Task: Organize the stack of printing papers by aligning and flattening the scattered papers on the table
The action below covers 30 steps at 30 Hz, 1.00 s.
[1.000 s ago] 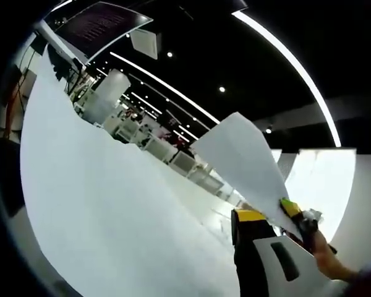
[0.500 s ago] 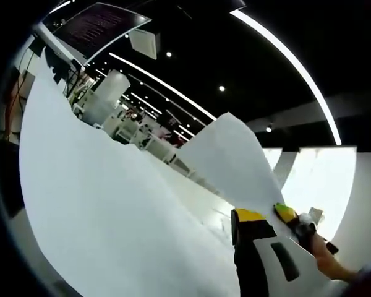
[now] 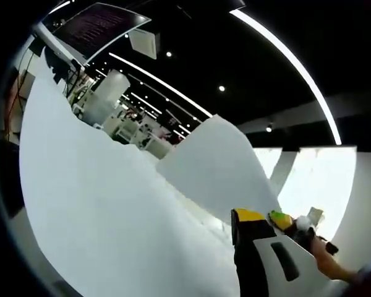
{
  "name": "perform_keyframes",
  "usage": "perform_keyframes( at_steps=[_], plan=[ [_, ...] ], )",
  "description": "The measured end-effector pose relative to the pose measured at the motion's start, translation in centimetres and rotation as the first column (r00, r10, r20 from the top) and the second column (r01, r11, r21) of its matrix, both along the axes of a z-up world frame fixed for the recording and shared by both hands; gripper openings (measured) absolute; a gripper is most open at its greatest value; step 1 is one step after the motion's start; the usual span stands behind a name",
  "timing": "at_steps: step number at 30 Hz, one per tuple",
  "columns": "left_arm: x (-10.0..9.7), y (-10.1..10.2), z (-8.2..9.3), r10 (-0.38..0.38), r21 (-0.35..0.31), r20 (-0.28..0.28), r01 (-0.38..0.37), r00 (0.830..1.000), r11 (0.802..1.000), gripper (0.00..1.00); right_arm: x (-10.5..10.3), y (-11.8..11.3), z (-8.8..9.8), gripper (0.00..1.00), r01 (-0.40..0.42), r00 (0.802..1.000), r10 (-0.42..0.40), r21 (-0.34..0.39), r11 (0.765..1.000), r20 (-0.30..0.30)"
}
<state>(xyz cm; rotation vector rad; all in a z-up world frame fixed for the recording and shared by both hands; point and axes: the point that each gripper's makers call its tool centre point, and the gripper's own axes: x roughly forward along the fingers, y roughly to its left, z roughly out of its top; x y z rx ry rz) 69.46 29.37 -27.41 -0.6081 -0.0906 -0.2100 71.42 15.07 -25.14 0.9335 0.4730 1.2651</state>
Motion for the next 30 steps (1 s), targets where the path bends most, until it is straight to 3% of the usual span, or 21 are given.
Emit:
perform_keyframes(
  at_steps=[18, 21, 24, 30],
  plan=[
    [0.0, -0.3, 0.0, -0.008, -0.001, -0.001, 0.008, 1.0, 1.0, 0.44, 0.3, 0.4, -3.2, 0.0, 0.029, 0.999, -0.032, -0.146, 0.989, -0.02],
    [0.0, -0.3, -0.1, -0.008, 0.002, -0.001, 0.008, 1.0, 1.0, 0.44, 0.1, 0.4, -3.4, 0.0, 0.008, 1.0, -0.012, -0.141, 0.99, -0.028],
    [0.0, -0.3, 0.0, -0.009, 0.001, 0.0, 0.009, 1.0, 1.0, 0.43, -0.6, 0.8, -2.7, 0.0, -0.045, 0.993, 0.038, -0.064, 0.997, -0.109],
    [0.0, -0.2, -0.1, -0.006, 0.002, -0.001, 0.006, 1.0, 1.0, 0.43, -2.2, 1.5, -2.6, 0.0, -0.084, 0.994, 0.076, -0.106, 0.991, -0.082]
  ],
)
